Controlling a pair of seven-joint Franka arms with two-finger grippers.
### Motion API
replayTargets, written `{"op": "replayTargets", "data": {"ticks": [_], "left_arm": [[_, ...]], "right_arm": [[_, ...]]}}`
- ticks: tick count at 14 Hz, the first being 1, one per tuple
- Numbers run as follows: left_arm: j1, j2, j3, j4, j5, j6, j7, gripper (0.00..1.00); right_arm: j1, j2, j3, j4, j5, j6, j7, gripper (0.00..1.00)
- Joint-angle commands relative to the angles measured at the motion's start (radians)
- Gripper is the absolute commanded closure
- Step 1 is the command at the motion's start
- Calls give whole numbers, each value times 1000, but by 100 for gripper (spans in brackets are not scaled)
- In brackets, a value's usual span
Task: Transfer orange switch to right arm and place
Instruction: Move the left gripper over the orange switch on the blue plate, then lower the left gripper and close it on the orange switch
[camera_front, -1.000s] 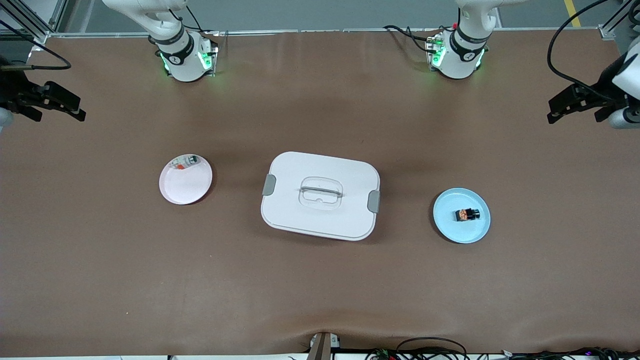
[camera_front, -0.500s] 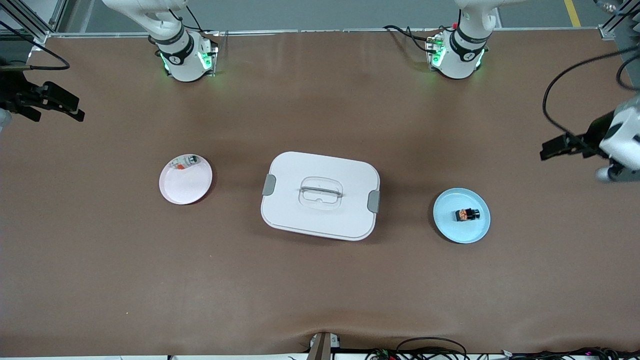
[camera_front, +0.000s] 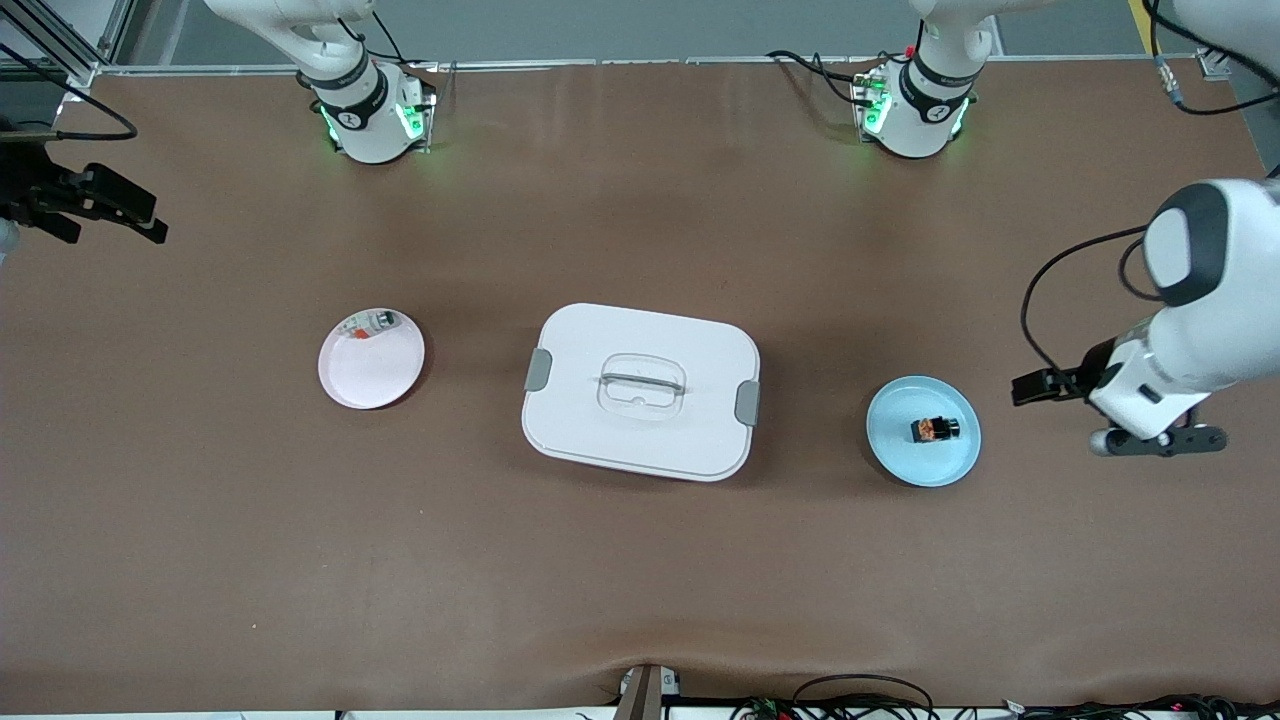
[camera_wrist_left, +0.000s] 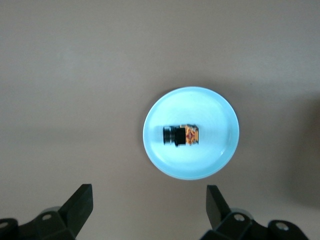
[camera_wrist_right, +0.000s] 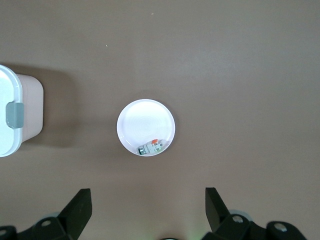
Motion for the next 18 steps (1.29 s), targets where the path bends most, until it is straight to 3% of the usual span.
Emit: {"op": "replayTargets", "data": {"ticks": [1, 5, 12, 18], "left_arm": [[-19, 75, -6, -5, 33, 60, -30, 0], [-67, 96, -6, -88, 137, 160, -141, 0], [-40, 155, -9, -197, 133, 401, -165, 0], [-45, 201, -12, -208, 125, 471, -165, 0]], "right_arm": [[-19, -6, 4, 0, 21, 0, 9, 0], [-19, -6, 4, 0, 21, 2, 9, 0], [-17, -6, 4, 0, 21, 2, 7, 0], [-17, -6, 4, 0, 20, 2, 7, 0]]}}
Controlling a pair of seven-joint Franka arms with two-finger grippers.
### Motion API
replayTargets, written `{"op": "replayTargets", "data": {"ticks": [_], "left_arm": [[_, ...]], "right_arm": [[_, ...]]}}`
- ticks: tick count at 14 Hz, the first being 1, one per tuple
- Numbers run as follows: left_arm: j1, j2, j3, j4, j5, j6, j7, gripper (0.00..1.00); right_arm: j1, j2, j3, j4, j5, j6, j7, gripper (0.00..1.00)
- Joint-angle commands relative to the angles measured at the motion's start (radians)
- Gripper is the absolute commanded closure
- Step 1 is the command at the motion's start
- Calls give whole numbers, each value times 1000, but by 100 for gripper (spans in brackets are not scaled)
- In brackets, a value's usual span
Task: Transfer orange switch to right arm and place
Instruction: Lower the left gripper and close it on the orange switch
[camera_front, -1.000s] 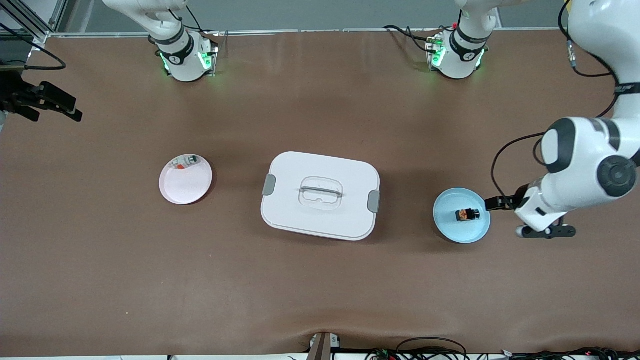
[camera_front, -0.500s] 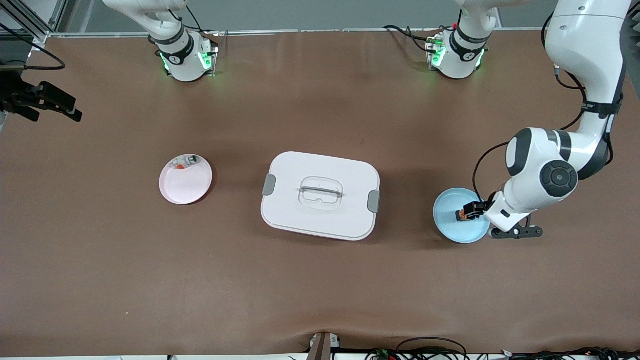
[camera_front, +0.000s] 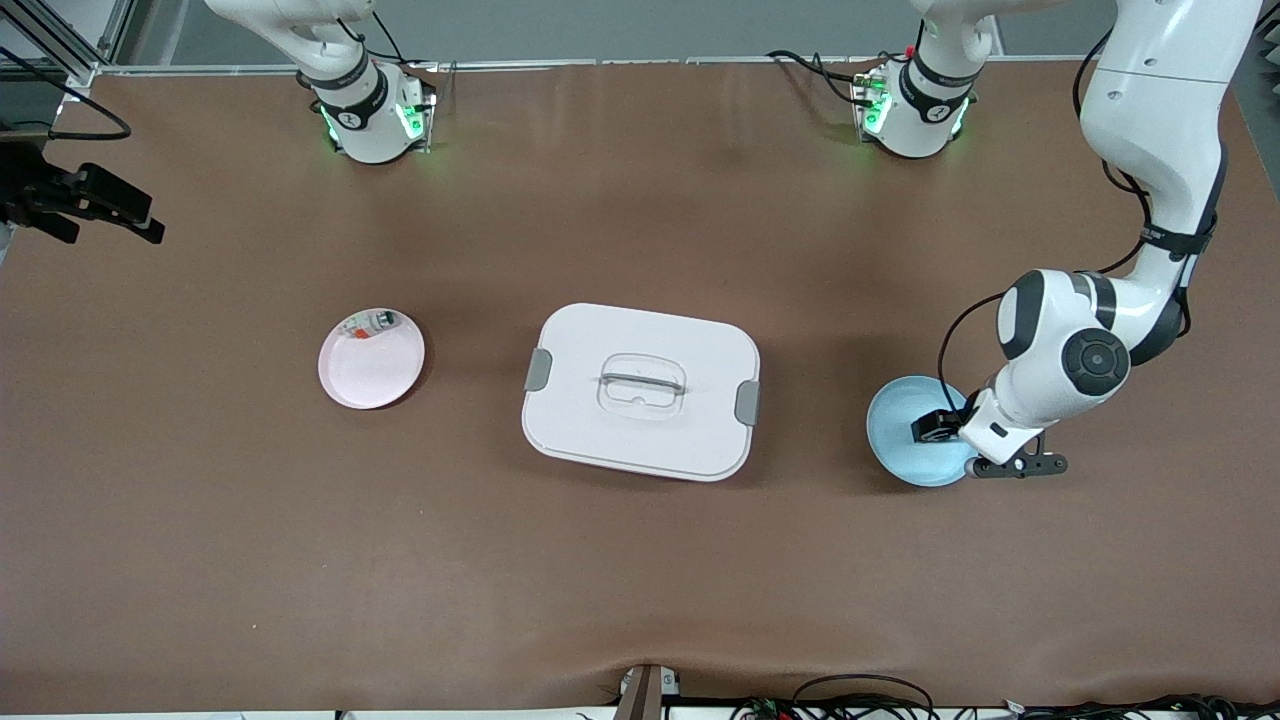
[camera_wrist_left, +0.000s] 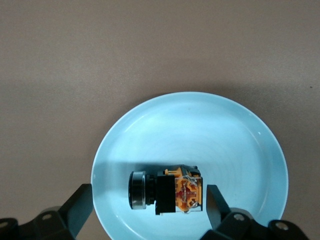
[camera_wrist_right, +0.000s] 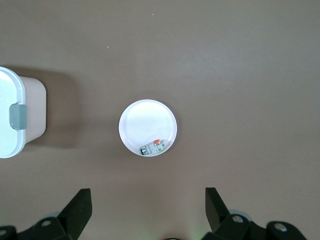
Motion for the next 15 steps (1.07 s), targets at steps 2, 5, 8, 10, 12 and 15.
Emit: {"op": "replayTargets", "data": {"ticks": [2, 5, 8, 10, 12, 15], "left_arm": [[-2, 12, -8, -8, 5, 30, -15, 0], [-12, 27, -6, -7, 5, 31, -21, 0], [-10, 42, -6, -7, 5, 31, -29, 0], [-13, 58, -6, -7, 5, 33, -27, 0], [-12, 62, -6, -7, 5, 33, -27, 0], [-10, 67, -6, -7, 5, 33, -27, 27]], "right_arm": [[-10, -6, 6, 0, 9, 1, 7, 0], [-10, -6, 6, 0, 9, 1, 7, 0], [-8, -6, 6, 0, 9, 1, 7, 0], [-10, -6, 6, 0, 9, 1, 7, 0], [-10, -6, 8, 0, 9, 0, 7, 0], [-10, -6, 6, 0, 9, 0, 7, 0]]}}
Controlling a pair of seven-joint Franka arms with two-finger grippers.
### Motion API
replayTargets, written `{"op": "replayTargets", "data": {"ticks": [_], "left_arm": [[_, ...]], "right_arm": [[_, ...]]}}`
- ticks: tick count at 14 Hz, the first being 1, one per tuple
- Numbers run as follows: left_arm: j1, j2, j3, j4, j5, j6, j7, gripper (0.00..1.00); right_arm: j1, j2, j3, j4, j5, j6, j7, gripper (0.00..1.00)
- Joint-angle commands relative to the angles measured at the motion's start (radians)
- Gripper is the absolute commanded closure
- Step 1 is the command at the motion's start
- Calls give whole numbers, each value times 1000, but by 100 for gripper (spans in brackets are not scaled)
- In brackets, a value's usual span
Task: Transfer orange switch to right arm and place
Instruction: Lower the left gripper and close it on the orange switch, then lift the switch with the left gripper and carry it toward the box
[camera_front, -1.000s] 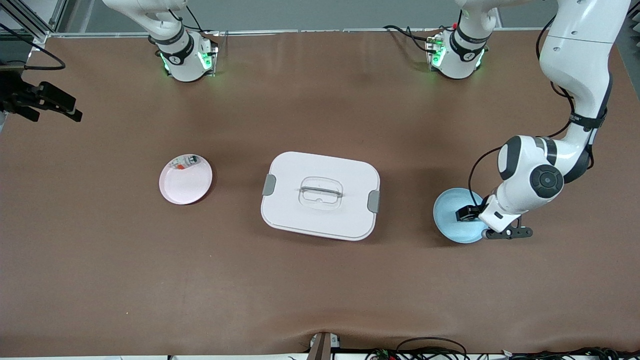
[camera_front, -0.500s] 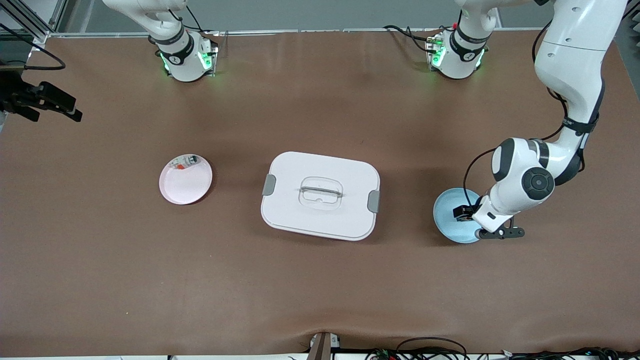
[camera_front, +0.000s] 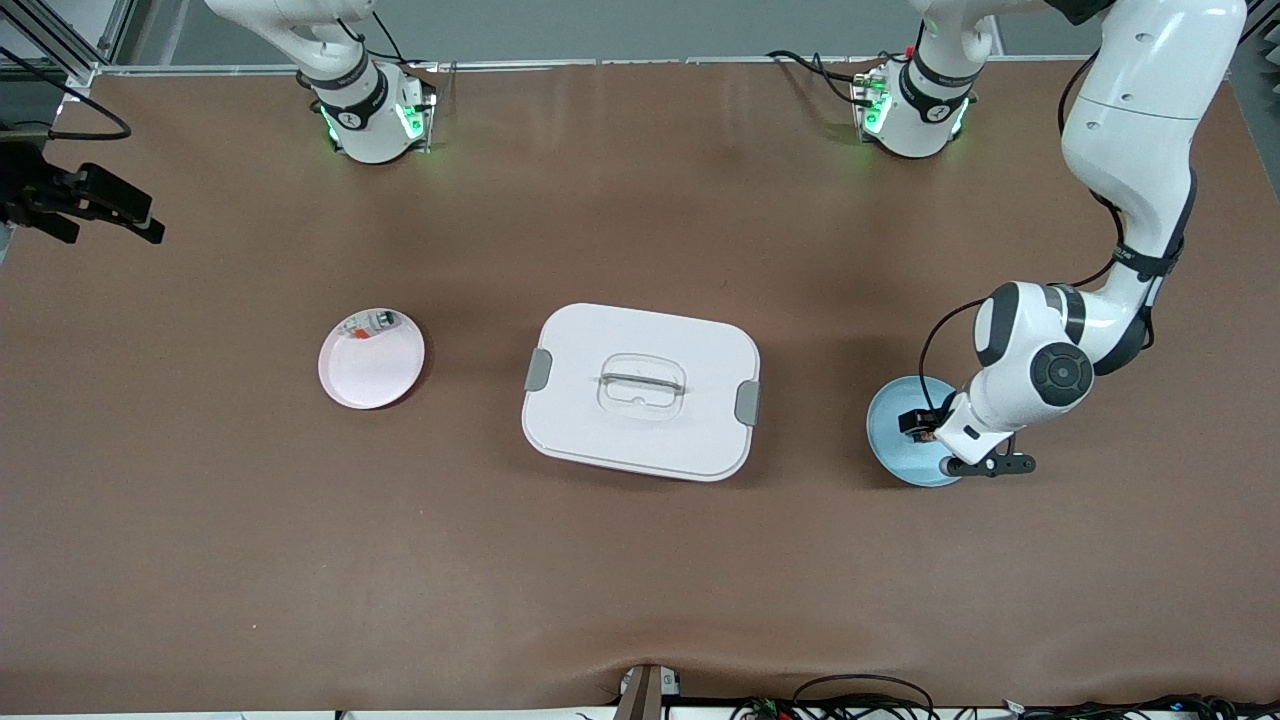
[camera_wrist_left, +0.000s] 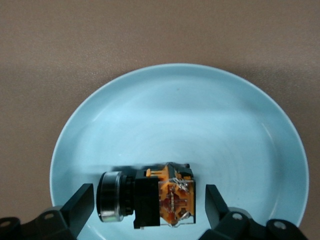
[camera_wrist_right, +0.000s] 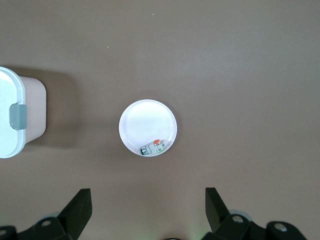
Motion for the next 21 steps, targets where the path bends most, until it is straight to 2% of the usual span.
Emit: {"op": "replayTargets", "data": {"ticks": [1, 2, 7, 9, 11, 14, 17, 21], "left_arm": [[2, -1, -3, 0, 5, 11, -18, 52], [1, -2, -3, 4, 5, 5, -20, 98], [13, -69, -25, 23, 5, 1, -37, 100], [13, -126, -38, 29, -54, -47, -57, 100], [6, -152, -40, 104, -157, -161, -64, 100], [1, -171, -42, 224, -229, -316, -115, 100], [9, -201, -107, 291, -239, -410, -283, 100], [6, -214, -228, 389, -289, -527, -663, 100]], "right_arm": [[-10, -6, 8, 0, 9, 0, 7, 0], [-10, -4, 6, 0, 9, 0, 7, 0], [-10, -3, 6, 8, 9, 15, 7, 0], [-8, -3, 6, 12, 8, 26, 7, 0], [-8, -3, 8, 17, -1, 46, 4, 0], [-8, 0, 8, 19, -6, 44, 0, 0], [-4, 0, 8, 23, -6, 35, 4, 0], [-2, 2, 8, 26, -3, 35, 1, 0]]}}
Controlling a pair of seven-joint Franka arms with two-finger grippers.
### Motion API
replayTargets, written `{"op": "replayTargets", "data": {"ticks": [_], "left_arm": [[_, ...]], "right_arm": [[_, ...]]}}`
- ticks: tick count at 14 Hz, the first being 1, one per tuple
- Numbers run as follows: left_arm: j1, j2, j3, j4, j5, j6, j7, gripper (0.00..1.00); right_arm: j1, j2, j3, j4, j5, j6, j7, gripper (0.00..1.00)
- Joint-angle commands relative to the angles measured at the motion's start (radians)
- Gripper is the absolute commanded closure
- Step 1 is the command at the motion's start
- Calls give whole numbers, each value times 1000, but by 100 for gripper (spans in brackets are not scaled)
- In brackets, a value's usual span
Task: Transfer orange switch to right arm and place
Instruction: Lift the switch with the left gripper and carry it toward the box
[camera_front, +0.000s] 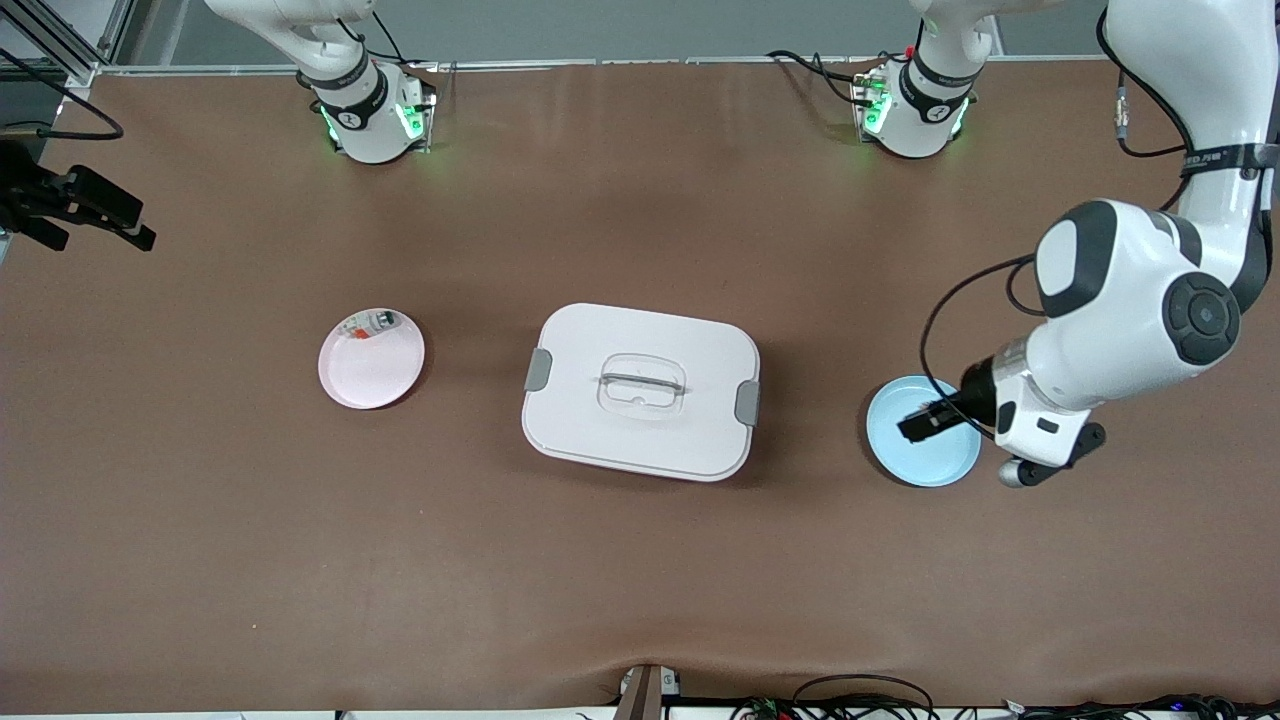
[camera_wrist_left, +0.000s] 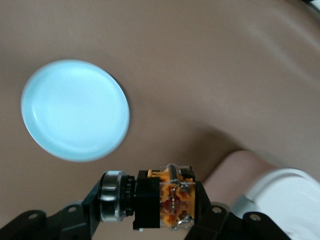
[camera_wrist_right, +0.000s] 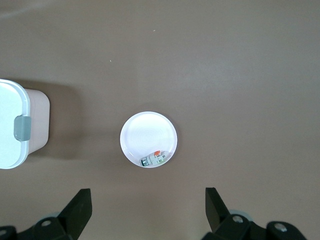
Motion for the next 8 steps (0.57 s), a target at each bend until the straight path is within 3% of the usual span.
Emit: {"op": "replayTargets", "data": {"ticks": [1, 5, 8], "left_arm": [[4, -7, -86, 56, -22, -51, -211, 100], [-31, 11, -216, 107, -19, -50, -597, 100], [-108, 13, -235, 115, -24, -36, -821, 100]], "right_arm": [[-2, 2, 6, 17, -2, -8, -3, 0], [-6, 0, 7, 14, 12, -11, -11, 0], [-2, -6, 9, -11, 143, -6, -17, 0]]}}
